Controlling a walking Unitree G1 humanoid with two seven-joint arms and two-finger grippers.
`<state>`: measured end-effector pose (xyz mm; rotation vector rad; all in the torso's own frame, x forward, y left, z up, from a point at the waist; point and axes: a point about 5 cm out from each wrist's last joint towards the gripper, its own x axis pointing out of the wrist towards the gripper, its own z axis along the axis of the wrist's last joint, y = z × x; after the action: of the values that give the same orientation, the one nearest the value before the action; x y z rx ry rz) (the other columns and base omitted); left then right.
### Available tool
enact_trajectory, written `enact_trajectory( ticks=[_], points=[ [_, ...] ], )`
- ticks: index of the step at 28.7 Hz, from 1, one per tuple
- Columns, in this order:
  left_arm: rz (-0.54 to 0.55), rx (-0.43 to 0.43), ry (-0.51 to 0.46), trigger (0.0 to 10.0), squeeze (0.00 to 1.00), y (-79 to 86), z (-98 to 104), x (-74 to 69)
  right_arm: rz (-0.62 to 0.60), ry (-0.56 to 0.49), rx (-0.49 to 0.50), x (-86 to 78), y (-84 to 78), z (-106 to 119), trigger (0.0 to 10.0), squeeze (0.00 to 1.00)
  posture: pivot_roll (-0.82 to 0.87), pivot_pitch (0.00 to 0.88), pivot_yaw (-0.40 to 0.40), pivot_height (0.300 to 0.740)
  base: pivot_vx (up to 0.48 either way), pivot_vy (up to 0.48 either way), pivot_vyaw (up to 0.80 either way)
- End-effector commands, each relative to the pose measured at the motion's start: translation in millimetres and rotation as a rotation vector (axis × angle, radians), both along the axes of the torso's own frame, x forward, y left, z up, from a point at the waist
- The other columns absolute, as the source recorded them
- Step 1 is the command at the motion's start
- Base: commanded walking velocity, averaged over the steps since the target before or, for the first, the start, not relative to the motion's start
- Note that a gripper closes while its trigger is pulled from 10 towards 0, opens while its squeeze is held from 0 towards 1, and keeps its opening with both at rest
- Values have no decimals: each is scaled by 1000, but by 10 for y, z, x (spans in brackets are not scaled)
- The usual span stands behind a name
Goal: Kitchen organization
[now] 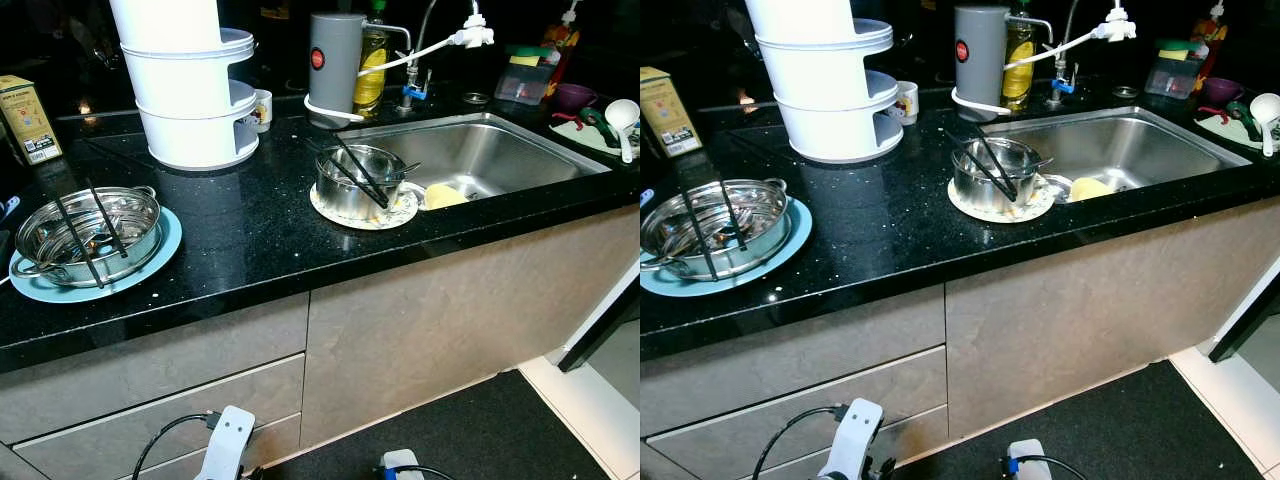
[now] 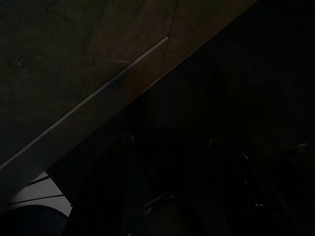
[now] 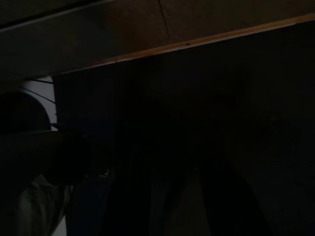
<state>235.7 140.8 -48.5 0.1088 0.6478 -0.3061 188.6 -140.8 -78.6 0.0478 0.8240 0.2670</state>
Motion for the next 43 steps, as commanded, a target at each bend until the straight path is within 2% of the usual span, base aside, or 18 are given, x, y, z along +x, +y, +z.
enact_trajectory(
  ticks=[1, 12, 34, 43],
  points=[
    [9, 4, 17, 10000, 0, 17, -19, -19, 0, 13, -15, -55, -11, -28, 10000, 0, -27, 93, -15, 740, 0, 0, 0],
    [42, 6, 19, 10000, 0, 49, -29, -29, 13, 39, -18, -85, -20, -49, 10000, 0, -25, 105, -26, 740, 0, 0, 0],
    [22, 17, 20, 10000, 0, 39, -17, -6, 5, 35, -34, -112, -30, -60, 10000, 0, -36, 104, -10, 740, 0, 0, 0],
    [43, 22, 18, 10000, 0, 82, -17, -9, 22, 35, -27, -84, 15, -49, 10000, 0, -15, 103, -18, 740, 0, 0, 0]
  ],
)
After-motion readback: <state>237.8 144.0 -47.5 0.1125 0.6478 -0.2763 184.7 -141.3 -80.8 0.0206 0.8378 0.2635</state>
